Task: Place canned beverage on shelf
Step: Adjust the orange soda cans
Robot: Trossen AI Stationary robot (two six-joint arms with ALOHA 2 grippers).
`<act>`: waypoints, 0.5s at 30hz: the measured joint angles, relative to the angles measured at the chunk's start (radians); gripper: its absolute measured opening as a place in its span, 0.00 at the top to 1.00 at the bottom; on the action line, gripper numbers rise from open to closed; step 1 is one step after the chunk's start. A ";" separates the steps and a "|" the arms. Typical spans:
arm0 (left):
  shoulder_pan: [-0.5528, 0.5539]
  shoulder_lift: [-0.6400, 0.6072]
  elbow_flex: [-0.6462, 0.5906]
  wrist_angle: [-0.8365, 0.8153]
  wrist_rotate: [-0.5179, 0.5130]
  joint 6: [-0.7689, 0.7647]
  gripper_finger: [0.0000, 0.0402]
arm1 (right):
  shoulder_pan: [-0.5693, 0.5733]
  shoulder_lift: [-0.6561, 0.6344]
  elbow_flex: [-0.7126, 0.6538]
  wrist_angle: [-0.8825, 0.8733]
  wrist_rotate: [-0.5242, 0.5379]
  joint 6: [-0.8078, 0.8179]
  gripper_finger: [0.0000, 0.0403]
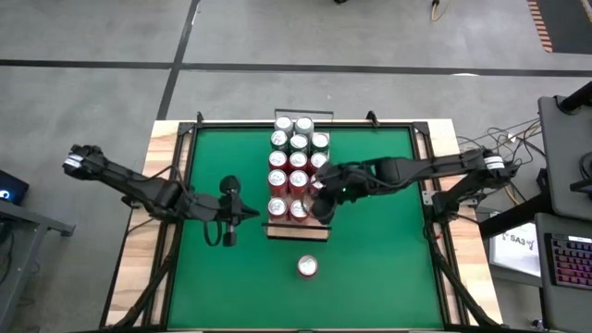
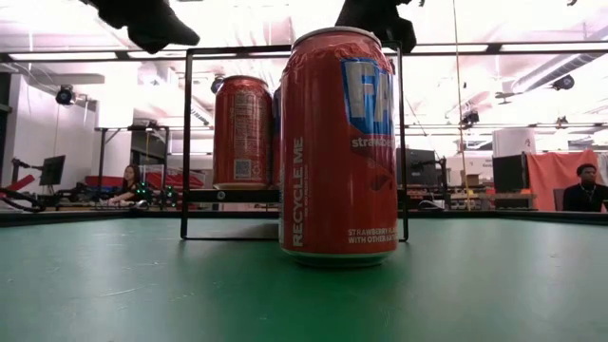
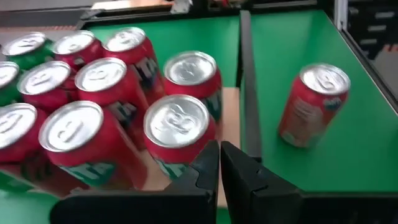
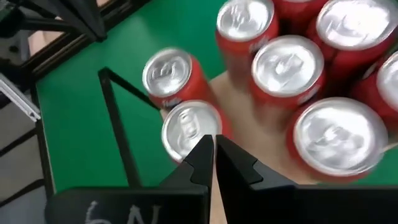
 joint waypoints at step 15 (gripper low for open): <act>-0.065 0.009 -0.003 -0.038 -0.002 -0.008 1.00 | 0.024 0.091 0.000 -0.048 -0.044 0.128 0.98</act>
